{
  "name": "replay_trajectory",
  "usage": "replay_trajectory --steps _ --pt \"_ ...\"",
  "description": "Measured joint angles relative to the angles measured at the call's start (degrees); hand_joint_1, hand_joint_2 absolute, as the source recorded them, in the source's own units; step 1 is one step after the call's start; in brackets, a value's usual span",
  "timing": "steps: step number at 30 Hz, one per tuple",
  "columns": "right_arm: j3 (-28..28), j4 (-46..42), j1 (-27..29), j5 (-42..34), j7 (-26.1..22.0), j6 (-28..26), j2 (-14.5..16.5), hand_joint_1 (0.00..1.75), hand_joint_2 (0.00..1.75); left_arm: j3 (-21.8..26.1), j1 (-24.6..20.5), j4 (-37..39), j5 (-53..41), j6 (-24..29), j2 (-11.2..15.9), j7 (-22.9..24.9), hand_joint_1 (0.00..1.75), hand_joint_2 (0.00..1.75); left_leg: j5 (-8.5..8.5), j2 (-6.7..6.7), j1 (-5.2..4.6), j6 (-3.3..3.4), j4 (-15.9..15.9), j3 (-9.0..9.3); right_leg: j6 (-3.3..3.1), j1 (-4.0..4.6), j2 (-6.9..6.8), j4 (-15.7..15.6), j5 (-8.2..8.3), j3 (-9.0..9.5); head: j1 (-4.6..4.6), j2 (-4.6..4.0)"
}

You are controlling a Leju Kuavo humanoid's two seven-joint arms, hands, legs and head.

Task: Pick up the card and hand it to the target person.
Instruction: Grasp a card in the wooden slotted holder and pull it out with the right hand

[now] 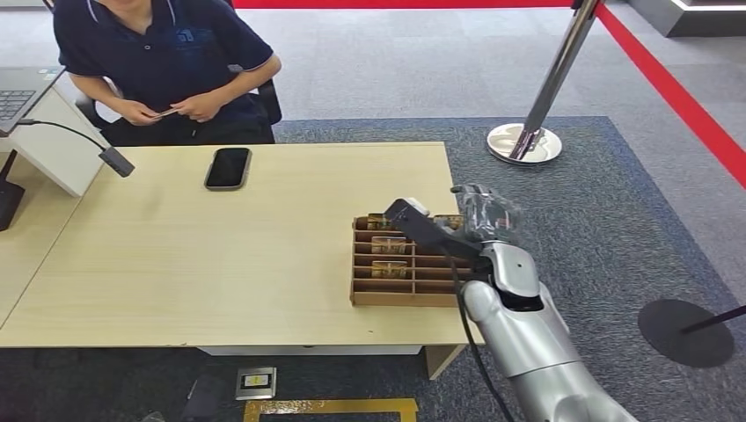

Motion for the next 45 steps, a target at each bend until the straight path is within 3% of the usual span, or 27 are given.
replay_trajectory --steps 18,23,28,45 --pt "0.33 7.00 -2.61 0.89 1.75 -0.39 0.71 0.69 1.75 0.00 -0.02 0.00 0.09 0.00 0.00 0.05 0.00 0.00 0.01 0.00 0.00 -0.01 0.00 0.00 0.00 0.00 0.00 0.00 0.01 0.00 0.00 0.00" --pt "0.30 7.88 -2.84 1.17 1.96 -0.74 0.71 1.07 1.75 0.00 -0.01 0.00 0.04 0.00 0.00 0.05 0.00 0.00 0.01 0.00 0.00 -0.01 0.00 0.01 0.00 0.00 0.00 0.00 0.01 0.00 -0.01 0.00" --pt "0.25 7.92 -2.84 1.44 2.17 -0.93 0.69 1.26 1.75 0.00 -0.01 0.00 -0.01 0.00 0.00 0.04 0.00 0.00 0.01 0.00 0.00 -0.01 0.00 0.01 0.00 0.00 0.00 0.00 0.01 0.00 -0.01 0.00" --pt "0.21 7.83 -2.87 1.83 2.33 -1.15 0.73 1.28 1.75 0.00 -0.01 0.01 -0.35 0.00 0.00 0.07 0.00 0.00 0.04 0.00 0.00 -0.01 0.00 0.02 0.01 0.00 0.00 0.00 0.04 0.01 -0.01 0.00"
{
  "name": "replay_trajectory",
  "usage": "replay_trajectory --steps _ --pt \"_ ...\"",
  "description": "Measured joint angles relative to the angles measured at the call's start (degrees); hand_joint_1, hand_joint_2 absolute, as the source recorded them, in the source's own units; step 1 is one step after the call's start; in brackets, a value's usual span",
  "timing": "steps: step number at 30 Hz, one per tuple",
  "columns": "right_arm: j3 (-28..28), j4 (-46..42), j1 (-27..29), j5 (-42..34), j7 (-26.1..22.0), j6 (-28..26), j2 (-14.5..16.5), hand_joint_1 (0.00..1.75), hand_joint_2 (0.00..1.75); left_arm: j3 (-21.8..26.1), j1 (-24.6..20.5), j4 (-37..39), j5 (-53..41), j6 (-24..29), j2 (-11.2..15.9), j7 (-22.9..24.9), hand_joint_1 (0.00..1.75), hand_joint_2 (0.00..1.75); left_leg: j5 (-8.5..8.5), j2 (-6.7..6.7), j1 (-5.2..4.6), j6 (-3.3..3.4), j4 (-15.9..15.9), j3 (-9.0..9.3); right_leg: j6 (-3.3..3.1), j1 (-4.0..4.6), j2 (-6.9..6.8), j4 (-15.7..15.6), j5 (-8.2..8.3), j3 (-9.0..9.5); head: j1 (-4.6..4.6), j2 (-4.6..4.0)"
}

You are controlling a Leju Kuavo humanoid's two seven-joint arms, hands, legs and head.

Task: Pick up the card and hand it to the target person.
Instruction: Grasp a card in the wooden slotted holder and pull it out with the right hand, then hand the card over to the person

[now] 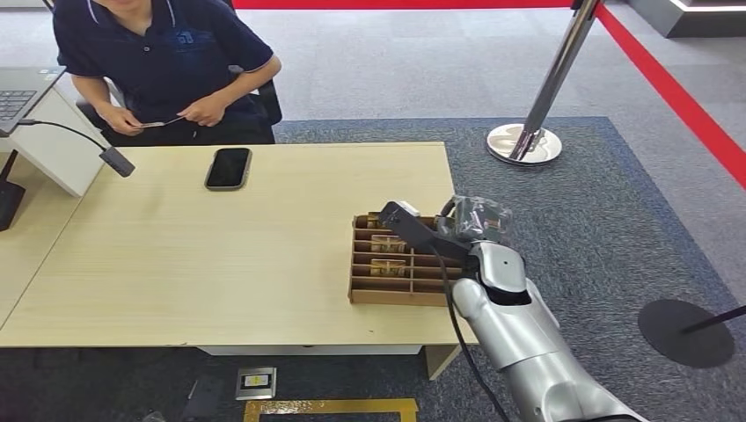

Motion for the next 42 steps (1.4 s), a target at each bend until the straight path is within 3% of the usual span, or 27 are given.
replay_trajectory --steps 4,12,21,42 --pt "0.00 0.00 0.00 0.00 0.00 0.00 0.00 1.26 1.75 0.00 0.00 0.01 0.00 0.00 0.00 -0.01 0.00 0.00 0.02 0.00 0.00 0.01 0.00 0.00 0.01 0.00 0.00 0.00 0.03 0.00 0.00 0.00" --pt "0.00 0.00 0.00 0.02 -0.03 0.04 0.02 1.49 1.75 0.00 0.00 0.02 0.10 -0.07 0.00 -0.02 0.00 0.00 0.07 0.00 0.00 0.00 0.00 0.00 -0.02 0.00 0.00 0.00 0.07 0.00 0.00 0.00" --pt "-0.02 0.01 -0.02 0.52 -0.62 -0.07 0.17 1.55 1.75 0.00 -0.01 0.02 0.40 -0.11 0.00 -0.02 0.00 0.00 0.14 0.00 0.00 -0.01 0.00 -0.01 -0.03 0.00 0.00 -0.01 0.15 -0.01 0.01 0.00" --pt "2.90 -10.19 0.59 0.96 -4.11 1.15 0.79 1.49 1.75 0.56 -0.01 0.02 2.21 0.04 0.00 -0.09 0.00 0.00 0.21 0.00 0.00 -0.02 0.00 -0.04 -0.03 0.00 0.00 0.00 0.20 -0.04 0.00 0.00"
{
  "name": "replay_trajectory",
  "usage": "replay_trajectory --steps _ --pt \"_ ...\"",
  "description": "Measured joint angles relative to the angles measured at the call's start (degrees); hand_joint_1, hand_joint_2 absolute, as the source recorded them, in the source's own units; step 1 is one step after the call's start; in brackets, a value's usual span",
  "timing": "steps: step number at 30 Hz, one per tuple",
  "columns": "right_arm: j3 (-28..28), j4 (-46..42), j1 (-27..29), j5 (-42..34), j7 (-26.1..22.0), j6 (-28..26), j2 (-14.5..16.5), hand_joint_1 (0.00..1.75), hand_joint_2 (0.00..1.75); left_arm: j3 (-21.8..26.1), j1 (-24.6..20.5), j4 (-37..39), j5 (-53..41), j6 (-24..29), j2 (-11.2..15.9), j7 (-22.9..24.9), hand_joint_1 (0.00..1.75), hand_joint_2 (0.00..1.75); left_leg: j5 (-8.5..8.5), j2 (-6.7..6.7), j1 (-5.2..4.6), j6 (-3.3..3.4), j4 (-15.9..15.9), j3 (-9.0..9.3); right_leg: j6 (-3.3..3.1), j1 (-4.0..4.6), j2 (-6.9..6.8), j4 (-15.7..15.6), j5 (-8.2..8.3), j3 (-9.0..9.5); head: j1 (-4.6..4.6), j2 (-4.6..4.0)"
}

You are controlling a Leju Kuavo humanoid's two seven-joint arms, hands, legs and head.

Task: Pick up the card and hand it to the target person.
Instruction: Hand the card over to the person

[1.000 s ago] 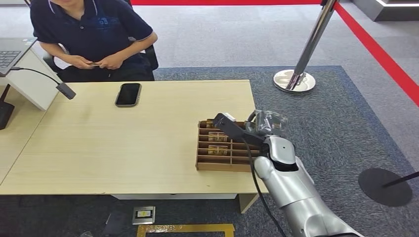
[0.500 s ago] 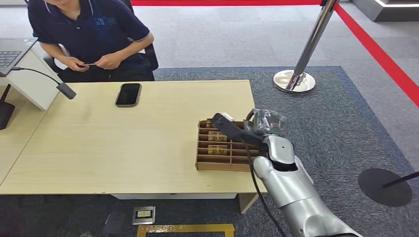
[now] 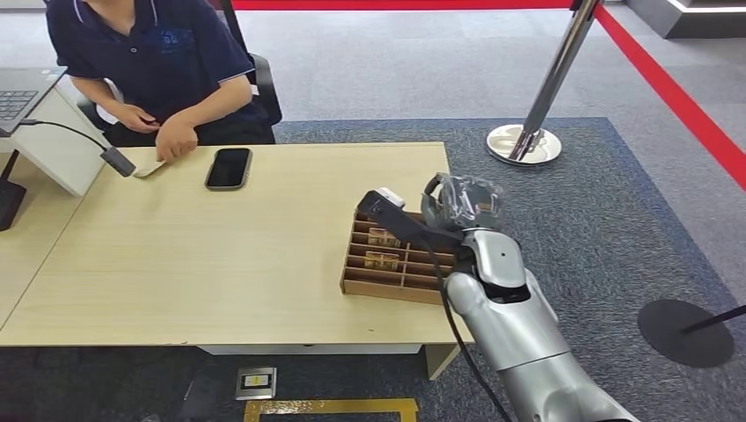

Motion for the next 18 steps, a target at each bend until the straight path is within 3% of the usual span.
replay_trajectory --steps 10,18 --pt "1.86 -2.50 -0.32 -1.29 -1.16 0.64 0.01 1.47 1.75 0.17 0.00 0.00 -0.14 0.00 0.00 -0.09 0.00 0.00 0.03 0.00 0.00 0.00 0.00 -0.01 0.00 0.00 0.00 0.01 0.03 0.00 0.00 0.00" --pt "3.93 -1.29 -3.64 -3.67 -2.25 2.39 1.09 1.47 1.75 0.18 -0.04 0.00 -1.04 0.00 0.00 -0.57 0.00 0.00 0.06 0.00 0.00 -0.01 0.00 -0.02 -0.02 0.00 0.00 0.04 0.06 -0.01 0.01 0.00"
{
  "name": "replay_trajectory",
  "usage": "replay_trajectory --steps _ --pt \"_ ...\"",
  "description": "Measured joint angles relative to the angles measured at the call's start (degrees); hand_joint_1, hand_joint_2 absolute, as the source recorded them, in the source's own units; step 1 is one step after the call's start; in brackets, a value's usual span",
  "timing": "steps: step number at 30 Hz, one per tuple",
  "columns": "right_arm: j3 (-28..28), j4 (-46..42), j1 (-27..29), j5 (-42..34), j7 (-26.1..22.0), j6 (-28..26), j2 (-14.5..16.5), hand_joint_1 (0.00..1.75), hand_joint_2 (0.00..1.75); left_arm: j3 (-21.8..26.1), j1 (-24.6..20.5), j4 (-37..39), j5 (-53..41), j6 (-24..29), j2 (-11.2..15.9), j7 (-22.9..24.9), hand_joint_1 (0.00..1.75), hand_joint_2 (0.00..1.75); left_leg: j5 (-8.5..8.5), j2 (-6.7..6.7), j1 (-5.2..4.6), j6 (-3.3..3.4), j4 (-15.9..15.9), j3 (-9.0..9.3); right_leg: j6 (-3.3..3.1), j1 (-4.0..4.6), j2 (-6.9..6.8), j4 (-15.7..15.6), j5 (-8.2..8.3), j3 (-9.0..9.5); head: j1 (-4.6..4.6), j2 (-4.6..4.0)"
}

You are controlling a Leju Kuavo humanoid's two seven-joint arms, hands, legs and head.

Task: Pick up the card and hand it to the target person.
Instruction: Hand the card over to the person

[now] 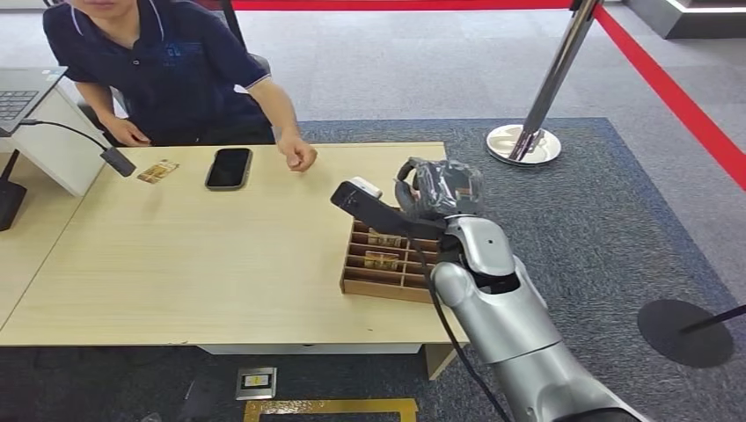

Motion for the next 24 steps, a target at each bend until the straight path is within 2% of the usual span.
replay_trajectory --steps 15,24 --pt "4.60 13.99 -11.50 -5.20 -1.23 1.76 6.64 1.45 1.75 0.02 -0.31 0.00 0.14 0.31 0.00 -0.41 0.00 0.00 0.15 0.01 0.01 -0.09 0.00 -0.08 -0.12 0.01 0.00 0.08 0.09 -0.14 0.00 0.00" --pt "10.06 17.75 -13.61 -12.04 -0.18 1.58 7.79 1.39 1.75 0.04 -0.41 0.00 0.86 0.42 0.00 -0.15 0.00 0.00 0.16 0.01 0.01 -0.09 0.00 -0.09 -0.12 0.01 0.00 0.07 0.11 -0.15 -0.01 0.00"
